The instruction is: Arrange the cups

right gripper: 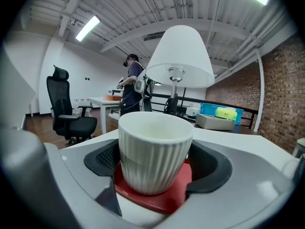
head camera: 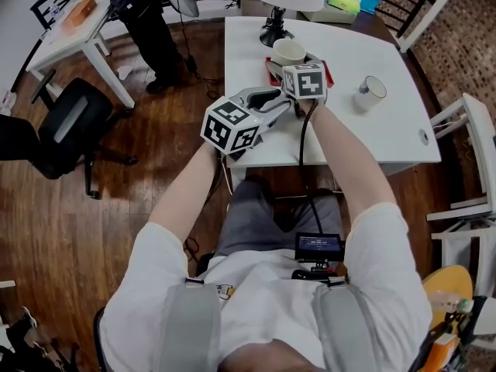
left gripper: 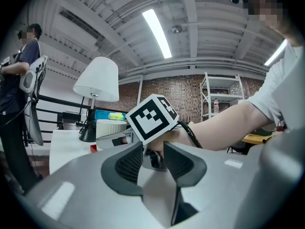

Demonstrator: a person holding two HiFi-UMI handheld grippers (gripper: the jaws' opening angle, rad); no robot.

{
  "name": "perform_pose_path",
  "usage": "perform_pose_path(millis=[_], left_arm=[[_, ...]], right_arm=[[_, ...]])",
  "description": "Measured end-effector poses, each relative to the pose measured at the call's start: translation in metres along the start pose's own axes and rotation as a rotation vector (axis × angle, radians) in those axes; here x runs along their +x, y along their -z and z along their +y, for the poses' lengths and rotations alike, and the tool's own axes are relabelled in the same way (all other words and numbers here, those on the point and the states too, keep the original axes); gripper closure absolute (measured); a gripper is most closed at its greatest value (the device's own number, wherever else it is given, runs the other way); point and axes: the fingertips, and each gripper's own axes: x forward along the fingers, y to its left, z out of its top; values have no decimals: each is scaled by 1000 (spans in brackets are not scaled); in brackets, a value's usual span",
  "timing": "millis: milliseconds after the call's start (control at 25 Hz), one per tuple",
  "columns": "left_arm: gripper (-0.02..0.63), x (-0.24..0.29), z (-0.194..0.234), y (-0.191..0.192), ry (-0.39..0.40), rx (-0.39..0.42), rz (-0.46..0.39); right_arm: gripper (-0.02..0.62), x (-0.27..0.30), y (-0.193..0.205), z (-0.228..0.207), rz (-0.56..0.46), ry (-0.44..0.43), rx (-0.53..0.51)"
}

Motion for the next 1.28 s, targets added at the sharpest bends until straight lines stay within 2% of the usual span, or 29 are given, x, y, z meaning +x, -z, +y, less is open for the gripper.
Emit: perform_pose_path(millis=[80, 160, 320, 440, 520, 600, 680, 920, 960, 1120, 1280], left_arm=[[468, 0, 1, 0, -4, -3, -1], [468, 1, 1, 0, -6, -7, -1], [468, 1, 2, -1, -9, -5, 1], [468, 2, 1, 1, -10, 4, 15], [468, 2, 2, 5, -15, 10, 30], [500, 4, 2, 6, -24, 19, 40], [510, 6, 4, 5, -32, 23, 40], [606, 15, 11, 4, -77, 16, 39], [606, 17, 11, 4, -80, 15, 39], [606, 27, 7, 3, -74, 16, 41], [606, 26, 3, 12, -63, 0, 67]], right_arm=[[158, 1, -1, -2, 5, 37, 6], [155, 1, -2, -2, -3, 37, 21], [158, -8, 0, -2, -58, -55, 123], [166, -26, 5, -5, -85, -119, 129], [208, -43, 12, -9, -91, -156, 127], [277, -63, 22, -18, -93, -182, 127], [340, -83, 31, -28, -96, -196, 114], [558, -142, 53, -47, -146, -213, 85], [580, -149, 55, -48, -151, -213, 78], [594, -162, 62, -55, -165, -231, 134], [595, -163, 73, -57, -145, -210, 187]])
